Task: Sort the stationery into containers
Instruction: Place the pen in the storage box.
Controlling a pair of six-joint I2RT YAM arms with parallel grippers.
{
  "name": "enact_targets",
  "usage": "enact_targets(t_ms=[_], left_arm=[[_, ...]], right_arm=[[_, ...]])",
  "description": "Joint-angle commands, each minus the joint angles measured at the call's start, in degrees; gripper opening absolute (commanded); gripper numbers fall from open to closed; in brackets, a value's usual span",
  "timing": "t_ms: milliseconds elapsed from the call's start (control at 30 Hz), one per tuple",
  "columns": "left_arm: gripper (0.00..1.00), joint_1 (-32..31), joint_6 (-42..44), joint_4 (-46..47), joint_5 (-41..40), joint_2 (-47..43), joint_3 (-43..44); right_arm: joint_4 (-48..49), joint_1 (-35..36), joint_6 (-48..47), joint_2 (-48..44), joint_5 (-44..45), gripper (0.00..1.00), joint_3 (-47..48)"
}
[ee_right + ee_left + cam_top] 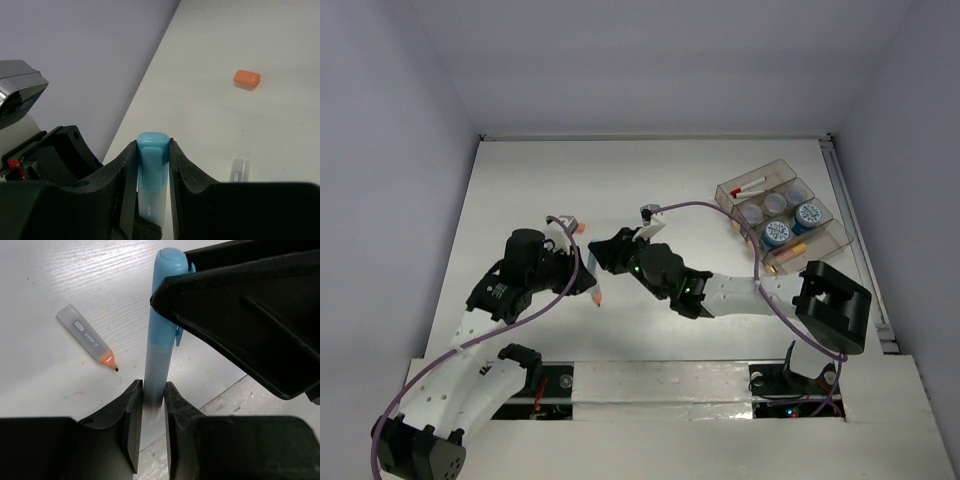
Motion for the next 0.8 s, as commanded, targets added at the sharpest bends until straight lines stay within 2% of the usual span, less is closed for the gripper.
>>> enact_targets(t_ms=[0,67,167,200,267,433,467,667,767], left_arm=[[0.00,2.5,-2.5,27.4,-6.2,-0.5,6.7],[0.08,2.5,-2.8,26.5,-4.8,-0.9,4.8],[0.23,2.5,-2.8,24.9,-4.0,-2.7,2.9],[0.34,2.5,-2.8,24.4,-4.1,-3.2,2.5],[0.50,2.5,-2.2,23.0,-4.1,-4.9,1.6],[0.71,2.5,-1.4,22.2,-5.8,-8.6,0.0],[0.86,2.5,-1.3,22.4,-5.8,-9.6,-0.2],[0.99,2.5,-1.2,22.6,-4.5,-10.4,-0.4],[0.99,-0.4,-1.5,21.7,-6.8,-11.8,-0.2]], right_arm=[[-18.1,5.3,-3.9,-0.8,-8.1,0.00,-0.8],[-18.2,2.5,-5.0,-3.4,-6.7,0.00,0.4],[-17.4,-5.5,-4.4,-5.9,-6.2,0.00,1.6],[-16.1,-7.8,-4.1,-8.2,-6.7,0.00,1.3],[-14.0,-13.9,-4.0,-10.0,-5.5,0.00,1.9],[-21.1,-25.3,-7.0,-16.5,-0.3,0.00,4.4],[-21.7,-29.4,-7.3,-18.3,0.5,0.00,3.5],[-33.1,-42.6,-10.3,-33.5,8.3,0.00,-6.6],[-39.1,-49.8,-11.4,-39.7,12.2,0.00,-11.5]])
